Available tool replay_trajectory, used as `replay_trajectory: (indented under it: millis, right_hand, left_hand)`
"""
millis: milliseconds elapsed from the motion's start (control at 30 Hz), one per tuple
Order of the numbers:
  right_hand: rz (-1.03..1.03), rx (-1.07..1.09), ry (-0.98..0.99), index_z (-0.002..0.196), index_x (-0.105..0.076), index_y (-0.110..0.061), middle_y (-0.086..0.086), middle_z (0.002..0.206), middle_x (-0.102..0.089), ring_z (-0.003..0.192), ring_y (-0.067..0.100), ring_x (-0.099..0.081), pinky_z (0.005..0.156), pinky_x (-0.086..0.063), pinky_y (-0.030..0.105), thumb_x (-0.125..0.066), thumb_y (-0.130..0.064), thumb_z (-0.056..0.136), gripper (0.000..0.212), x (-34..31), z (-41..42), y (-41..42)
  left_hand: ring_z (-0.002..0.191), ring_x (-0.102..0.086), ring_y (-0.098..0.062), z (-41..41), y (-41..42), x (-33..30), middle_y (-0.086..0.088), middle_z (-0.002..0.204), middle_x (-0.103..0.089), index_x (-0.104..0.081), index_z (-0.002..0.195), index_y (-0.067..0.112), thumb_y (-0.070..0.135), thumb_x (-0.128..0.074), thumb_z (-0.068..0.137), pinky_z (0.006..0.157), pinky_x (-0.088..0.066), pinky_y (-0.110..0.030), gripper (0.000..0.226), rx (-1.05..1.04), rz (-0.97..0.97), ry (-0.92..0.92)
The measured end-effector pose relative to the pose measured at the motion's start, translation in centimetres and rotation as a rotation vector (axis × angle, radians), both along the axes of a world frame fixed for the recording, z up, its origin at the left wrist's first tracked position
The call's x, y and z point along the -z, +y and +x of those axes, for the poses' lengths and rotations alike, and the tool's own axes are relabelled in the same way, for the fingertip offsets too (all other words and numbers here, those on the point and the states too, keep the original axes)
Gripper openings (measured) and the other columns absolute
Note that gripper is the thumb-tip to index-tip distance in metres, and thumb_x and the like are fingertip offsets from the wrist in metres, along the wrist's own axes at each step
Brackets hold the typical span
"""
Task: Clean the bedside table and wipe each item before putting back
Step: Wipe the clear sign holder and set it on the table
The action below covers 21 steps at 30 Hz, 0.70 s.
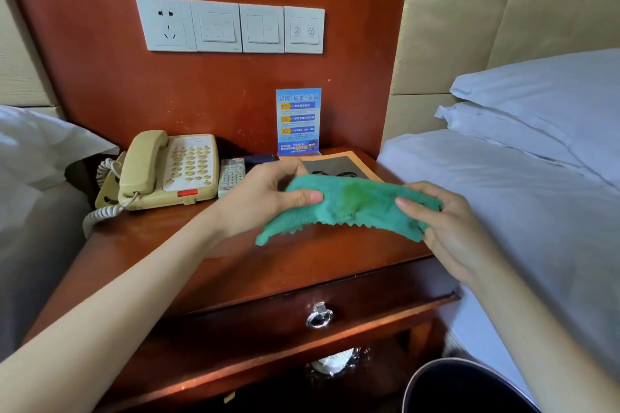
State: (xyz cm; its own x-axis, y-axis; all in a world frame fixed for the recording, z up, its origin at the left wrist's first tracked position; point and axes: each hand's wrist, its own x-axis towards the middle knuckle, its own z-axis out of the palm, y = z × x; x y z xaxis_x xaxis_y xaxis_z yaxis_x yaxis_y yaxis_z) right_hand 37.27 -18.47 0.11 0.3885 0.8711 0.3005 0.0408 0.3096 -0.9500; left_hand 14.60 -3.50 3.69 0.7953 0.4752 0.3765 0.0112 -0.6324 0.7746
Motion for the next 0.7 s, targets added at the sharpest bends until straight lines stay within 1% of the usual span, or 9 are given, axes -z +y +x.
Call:
replay_trajectory:
  millis: [67,200,267,400,500,600,633,667,700]
  right_hand:
    - [0.033,0.036,0.067,0.081,-0.073,-0.018,0.006,0.084,-0.07,0.075,0.02,-0.069,0.056,-0.055,0.027,-0.07,-0.018,0.07,0.011,-0.2,0.1,-0.7]
    - [0.055,0.119,0.089,0.076,-0.074,-0.021,-0.001,0.073,-0.068,0.064,0.011,-0.065,0.05,-0.052,0.023,-0.067,-0.019,0.073,0.008,0.4,0.7,-3.0]
    - [0.032,0.173,0.116,0.076,-0.073,-0.019,-0.001,0.071,-0.067,0.061,0.013,-0.062,0.047,-0.05,0.022,-0.068,-0.02,0.071,0.008,1.6,1.2,-4.4]
    - [-0.036,0.285,0.202,0.078,-0.074,-0.012,0.01,0.074,-0.066,0.059,0.023,-0.056,0.045,-0.045,0.024,-0.07,-0.018,0.066,0.014,5.0,2.1,-7.2]
    - [-0.074,0.342,0.221,0.075,-0.075,-0.013,0.008,0.069,-0.07,0.057,0.018,-0.063,0.045,-0.047,0.023,-0.068,-0.011,0.071,0.009,7.5,2.5,-9.1]
    - [-0.136,0.409,0.234,0.073,-0.075,-0.017,0.004,0.069,-0.071,0.059,0.016,-0.064,0.047,-0.047,0.023,-0.062,-0.003,0.08,0.021,10.2,2.7,-10.5]
    - [-0.149,0.431,0.242,0.072,-0.075,-0.018,0.003,0.067,-0.07,0.059,0.015,-0.064,0.047,-0.048,0.023,-0.061,-0.002,0.08,0.023,11.2,2.8,-10.8]
    - [-0.162,0.447,0.248,0.072,-0.075,-0.018,0.002,0.066,-0.069,0.059,0.016,-0.064,0.049,-0.048,0.024,-0.06,-0.002,0.081,0.024,12.1,2.7,-11.1]
    - [-0.175,0.46,0.255,0.072,-0.075,-0.018,0.003,0.066,-0.069,0.059,0.017,-0.063,0.05,-0.048,0.025,-0.06,-0.001,0.081,0.024,13.0,2.7,-11.4]
  left_hand:
    - [0.064,-0.064,-0.008,0.8,-0.9,-0.6,0.002,0.075,-0.066,-0.052,0.081,0.01,0.036,-0.068,0.079,0.055,-0.049,-0.018,0.03,0.009,-0.044,-0.046]
    - [0.066,-0.06,-0.005,2.6,-3.2,-0.6,0.006,0.078,-0.064,-0.055,0.085,0.014,0.034,-0.065,0.082,0.06,-0.049,-0.02,0.022,0.029,-0.076,-0.055]
    - [0.067,-0.059,-0.008,3.5,-4.5,0.2,0.004,0.078,-0.065,-0.058,0.088,0.016,0.032,-0.064,0.087,0.063,-0.049,-0.026,0.017,0.037,-0.042,-0.01]
    - [0.065,-0.056,-0.014,5.3,-7.2,2.6,-0.008,0.08,-0.066,-0.06,0.088,0.016,0.028,-0.063,0.09,0.061,-0.047,-0.038,0.013,0.075,-0.059,0.044]
    - [0.061,-0.055,-0.018,6.4,-9.1,4.7,-0.004,0.078,-0.066,-0.061,0.088,0.019,0.03,-0.061,0.092,0.061,-0.048,-0.046,0.011,0.094,-0.046,0.084]
    - [0.065,-0.059,-0.033,7.1,-10.8,7.1,-0.006,0.078,-0.068,-0.061,0.09,0.026,0.033,-0.058,0.094,0.058,-0.048,-0.046,0.009,0.157,-0.023,0.119]
    - [0.063,-0.058,-0.033,7.3,-11.3,8.1,-0.008,0.076,-0.067,-0.061,0.091,0.027,0.033,-0.058,0.094,0.055,-0.048,-0.044,0.008,0.191,-0.036,0.138]
    - [0.055,-0.055,-0.028,7.5,-11.8,9.3,-0.005,0.07,-0.064,-0.06,0.091,0.027,0.032,-0.057,0.095,0.049,-0.045,-0.038,0.007,0.22,-0.039,0.159]
    - [0.046,-0.048,-0.017,7.7,-12.1,10.6,0.001,0.062,-0.059,-0.06,0.092,0.027,0.031,-0.056,0.096,0.044,-0.04,-0.03,0.007,0.239,-0.039,0.181]
